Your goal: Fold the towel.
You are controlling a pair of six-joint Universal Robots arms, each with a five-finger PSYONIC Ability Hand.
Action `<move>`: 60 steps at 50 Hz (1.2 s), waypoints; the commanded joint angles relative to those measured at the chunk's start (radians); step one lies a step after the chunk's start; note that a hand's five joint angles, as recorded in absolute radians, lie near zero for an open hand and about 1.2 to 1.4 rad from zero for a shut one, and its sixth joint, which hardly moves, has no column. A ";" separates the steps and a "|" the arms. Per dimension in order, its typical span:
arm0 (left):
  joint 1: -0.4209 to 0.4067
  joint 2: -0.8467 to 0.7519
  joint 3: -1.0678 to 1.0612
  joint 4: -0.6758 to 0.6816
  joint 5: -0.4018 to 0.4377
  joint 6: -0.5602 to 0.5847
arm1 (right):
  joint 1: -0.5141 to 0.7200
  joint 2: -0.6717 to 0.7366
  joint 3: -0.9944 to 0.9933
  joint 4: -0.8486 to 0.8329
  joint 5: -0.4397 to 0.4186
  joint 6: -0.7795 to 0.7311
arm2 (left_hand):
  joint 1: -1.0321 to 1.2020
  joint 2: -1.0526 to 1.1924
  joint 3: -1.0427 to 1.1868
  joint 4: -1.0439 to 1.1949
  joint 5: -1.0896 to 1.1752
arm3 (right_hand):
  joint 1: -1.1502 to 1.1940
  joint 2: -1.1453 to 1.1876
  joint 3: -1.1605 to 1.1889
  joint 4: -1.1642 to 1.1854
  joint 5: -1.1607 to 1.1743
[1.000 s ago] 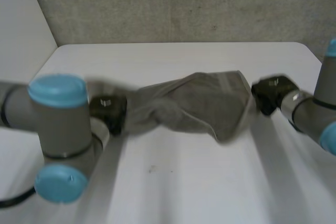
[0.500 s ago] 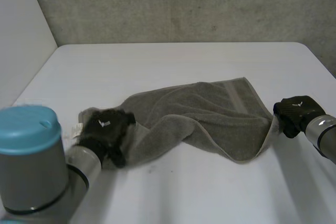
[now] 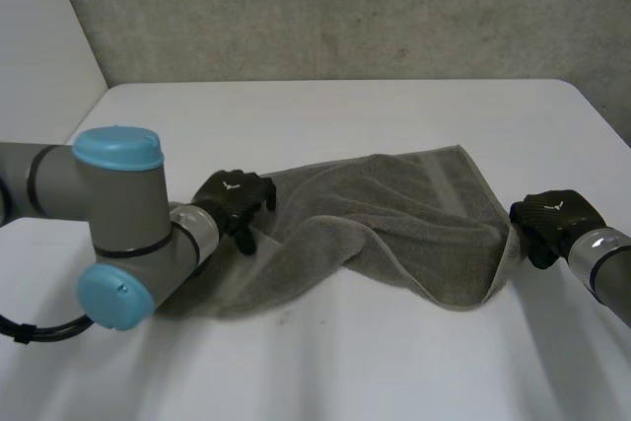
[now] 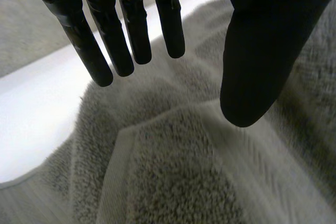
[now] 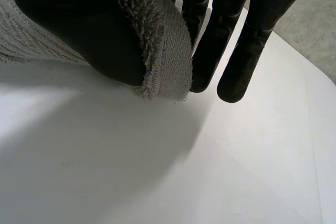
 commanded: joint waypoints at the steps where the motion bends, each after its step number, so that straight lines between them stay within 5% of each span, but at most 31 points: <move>1: 0.002 -0.074 0.073 -0.038 -0.007 0.087 | 0.000 0.001 0.005 -0.002 0.000 0.000 | 0.100 0.098 0.098 0.098 0.101 | 0.018 0.208 0.213 0.200 0.229; 7: 0.002 -0.100 0.090 -0.040 -0.008 0.090 | 0.000 0.006 0.005 -0.002 0.000 -0.001 | 0.138 0.136 0.136 0.136 0.139 | 0.018 0.208 0.213 0.200 0.229; 16: 0.002 -0.098 0.065 -0.049 -0.016 0.096 | 0.000 0.006 -0.009 -0.008 0.000 -0.001 | 0.475 0.473 0.474 0.473 0.476 | 0.018 0.208 0.213 0.200 0.229; 26: 0.003 -0.081 0.047 -0.079 -0.113 0.176 | 0.000 0.003 -0.020 -0.008 0.005 -0.001 | 0.496 0.494 0.495 0.495 0.498 | 0.018 0.208 0.213 0.200 0.229; 31: 0.002 -0.046 0.024 -0.076 -0.186 0.179 | 0.001 0.003 -0.018 -0.008 0.005 -0.003 | 0.827 0.825 0.825 0.825 0.828 | 0.018 0.208 0.213 0.200 0.229; 40: 0.003 0.009 0.018 -0.024 -0.196 0.180 | 0.021 0.024 -0.087 -0.008 -0.001 0.000 | 0.827 0.826 0.826 0.826 0.829 | 0.018 0.208 0.213 0.200 0.229; 50: 0.029 0.006 0.400 0.170 -0.196 0.176 | 0.130 0.063 -0.511 -0.077 0.040 0.215 | 0.827 0.826 0.826 0.826 0.829 | 0.018 0.208 0.213 0.200 0.229; 56: 0.040 -0.044 0.793 0.195 -0.206 0.165 | 0.147 0.077 -0.802 -0.347 0.247 0.442 | 0.827 0.826 0.826 0.826 0.829 | 0.018 0.208 0.213 0.200 0.229; 60: 0.043 -0.046 0.897 0.192 -0.231 0.145 | 0.150 0.048 -0.790 -0.444 0.267 0.449 | 0.827 0.826 0.826 0.826 0.829 | 0.018 0.208 0.213 0.200 0.229</move>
